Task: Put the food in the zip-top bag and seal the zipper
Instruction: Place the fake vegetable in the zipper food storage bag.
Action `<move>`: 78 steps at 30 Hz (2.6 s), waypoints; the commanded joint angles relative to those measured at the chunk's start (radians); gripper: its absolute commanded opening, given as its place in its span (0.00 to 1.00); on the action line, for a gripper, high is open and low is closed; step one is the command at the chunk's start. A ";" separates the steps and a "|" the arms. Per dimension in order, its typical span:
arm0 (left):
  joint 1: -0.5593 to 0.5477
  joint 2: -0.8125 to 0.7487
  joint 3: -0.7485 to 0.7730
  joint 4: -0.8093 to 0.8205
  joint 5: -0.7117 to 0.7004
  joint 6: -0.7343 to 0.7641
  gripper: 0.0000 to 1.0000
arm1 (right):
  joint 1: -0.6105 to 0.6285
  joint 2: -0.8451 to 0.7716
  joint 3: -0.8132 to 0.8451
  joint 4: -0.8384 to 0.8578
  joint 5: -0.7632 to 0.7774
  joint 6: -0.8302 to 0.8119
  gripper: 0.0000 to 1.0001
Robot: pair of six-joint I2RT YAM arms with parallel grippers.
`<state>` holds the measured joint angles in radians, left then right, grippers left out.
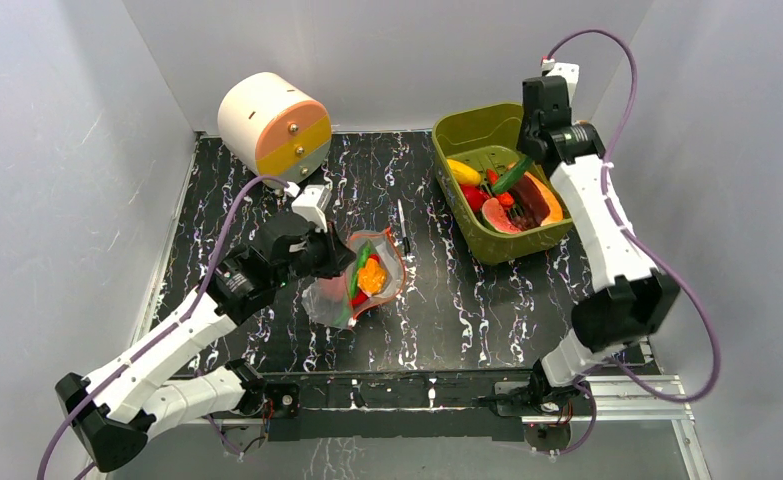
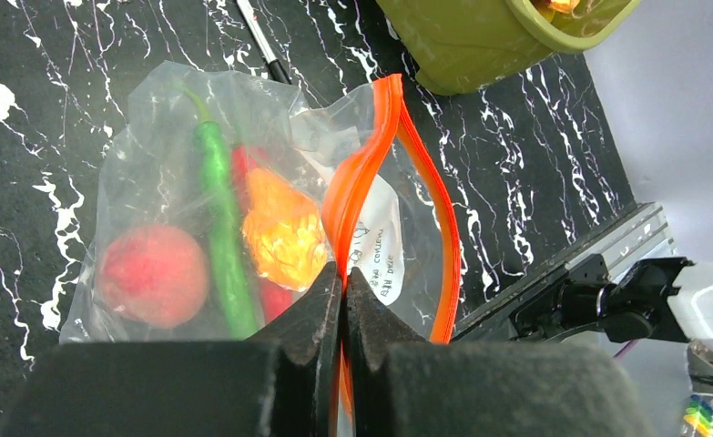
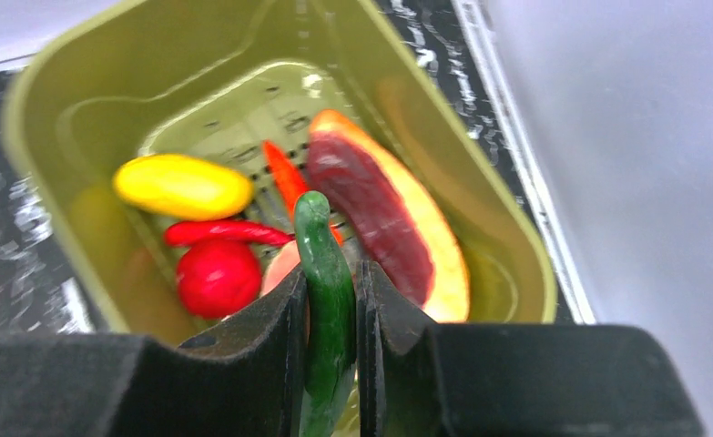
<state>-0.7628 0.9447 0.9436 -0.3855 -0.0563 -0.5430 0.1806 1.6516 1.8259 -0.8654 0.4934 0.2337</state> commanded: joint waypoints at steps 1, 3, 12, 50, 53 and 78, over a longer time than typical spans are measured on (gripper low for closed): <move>-0.002 0.017 0.078 -0.049 -0.017 -0.046 0.00 | 0.073 -0.191 -0.131 0.202 -0.172 -0.045 0.12; -0.003 0.029 0.100 -0.058 -0.024 -0.066 0.00 | 0.109 -0.239 -0.168 0.234 -0.200 -0.039 0.12; -0.003 0.071 0.161 -0.067 -0.018 -0.141 0.00 | 0.326 -0.371 -0.343 0.393 -0.374 0.090 0.13; -0.003 -0.036 -0.141 0.185 0.078 0.083 0.00 | 0.775 -0.417 -0.628 0.307 -0.534 0.472 0.16; -0.003 -0.010 -0.136 0.167 0.087 0.103 0.00 | 0.774 -0.444 -0.626 0.267 -0.515 0.480 0.16; -0.003 -0.066 -0.187 0.243 0.296 0.109 0.00 | 0.774 -0.275 -0.706 0.443 -0.412 0.720 0.22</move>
<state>-0.7628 0.9028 0.7578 -0.1783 0.1734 -0.4454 0.9512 1.3518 1.0851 -0.5114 -0.0353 0.8787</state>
